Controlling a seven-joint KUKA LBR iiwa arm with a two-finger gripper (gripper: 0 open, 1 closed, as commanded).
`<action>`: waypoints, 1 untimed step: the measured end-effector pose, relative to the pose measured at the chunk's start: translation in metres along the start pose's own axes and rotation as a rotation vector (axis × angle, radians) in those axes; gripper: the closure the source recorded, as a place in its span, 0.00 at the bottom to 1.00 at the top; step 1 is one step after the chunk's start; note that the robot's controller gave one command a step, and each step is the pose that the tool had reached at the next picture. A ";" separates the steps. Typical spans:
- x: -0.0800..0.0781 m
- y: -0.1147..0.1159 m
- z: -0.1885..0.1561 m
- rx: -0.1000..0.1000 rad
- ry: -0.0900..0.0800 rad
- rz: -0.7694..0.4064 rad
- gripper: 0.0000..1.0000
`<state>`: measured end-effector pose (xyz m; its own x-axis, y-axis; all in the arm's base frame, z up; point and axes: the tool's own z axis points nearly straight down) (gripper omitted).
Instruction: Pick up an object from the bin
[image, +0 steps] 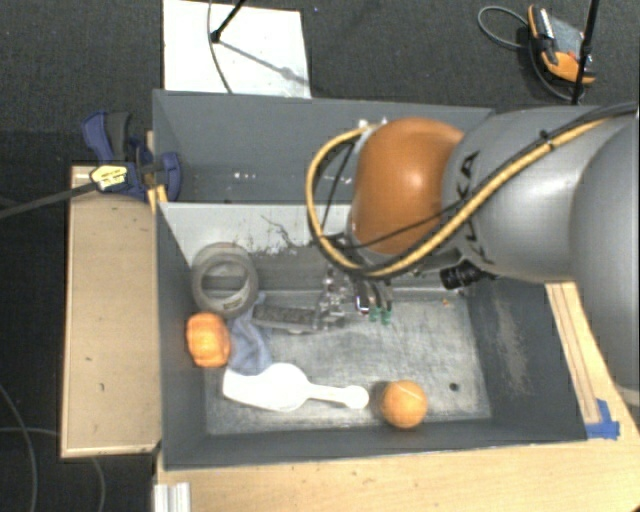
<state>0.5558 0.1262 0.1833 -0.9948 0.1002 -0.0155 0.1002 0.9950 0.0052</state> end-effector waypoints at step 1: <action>0.011 0.005 -0.100 0.003 0.013 -0.175 1.00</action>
Offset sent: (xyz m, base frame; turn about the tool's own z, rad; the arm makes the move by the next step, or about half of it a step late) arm 0.0000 0.0000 0.0000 0.0000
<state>0.5441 0.1319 0.2832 -0.9972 -0.0748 -0.0034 -0.0749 0.9972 0.0007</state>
